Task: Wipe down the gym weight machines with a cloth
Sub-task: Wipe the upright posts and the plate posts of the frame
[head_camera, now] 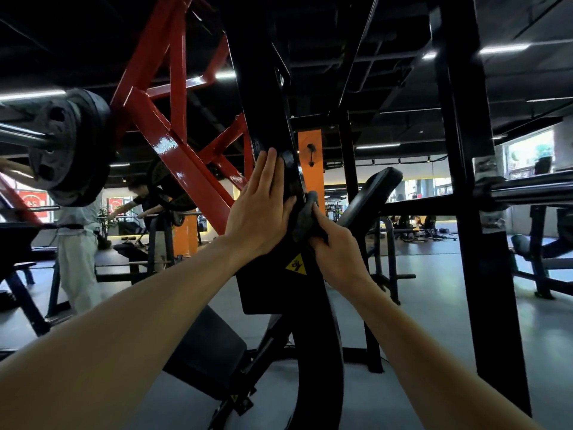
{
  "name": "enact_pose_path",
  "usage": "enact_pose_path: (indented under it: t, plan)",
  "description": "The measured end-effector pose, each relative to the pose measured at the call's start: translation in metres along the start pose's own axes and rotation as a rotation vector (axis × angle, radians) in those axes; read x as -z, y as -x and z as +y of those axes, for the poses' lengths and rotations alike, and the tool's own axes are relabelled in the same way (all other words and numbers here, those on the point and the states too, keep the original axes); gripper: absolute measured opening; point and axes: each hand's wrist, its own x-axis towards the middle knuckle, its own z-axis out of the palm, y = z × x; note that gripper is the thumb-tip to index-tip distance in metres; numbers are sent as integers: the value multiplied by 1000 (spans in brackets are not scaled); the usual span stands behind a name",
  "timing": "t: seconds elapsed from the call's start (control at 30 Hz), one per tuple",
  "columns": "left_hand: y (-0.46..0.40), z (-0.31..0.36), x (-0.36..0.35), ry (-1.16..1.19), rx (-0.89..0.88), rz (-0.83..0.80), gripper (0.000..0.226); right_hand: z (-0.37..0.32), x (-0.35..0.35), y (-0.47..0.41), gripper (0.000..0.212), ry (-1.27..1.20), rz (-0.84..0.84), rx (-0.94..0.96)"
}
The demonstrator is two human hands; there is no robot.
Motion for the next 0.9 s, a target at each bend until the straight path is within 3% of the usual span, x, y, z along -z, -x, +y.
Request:
enact_pose_path:
  t: [0.13,0.27,0.47,0.57,0.9]
  plan:
    - [7,-1,-2,21,-34,8,70,1,-2,-1,60,-212,-6,-98]
    - [9,-4,-3,14,-58,36,69,1,-5,-4,55,-272,3,-100]
    - [-9,-14,7,-10,-102,228,53,-13,-3,-39,55,-302,-14,-44]
    - [-40,-27,14,-22,-101,293,52,-29,-5,-72,56,-294,-17,21]
    - [-207,-90,75,-29,-3,280,62,-117,10,-233,64,-267,-72,81]
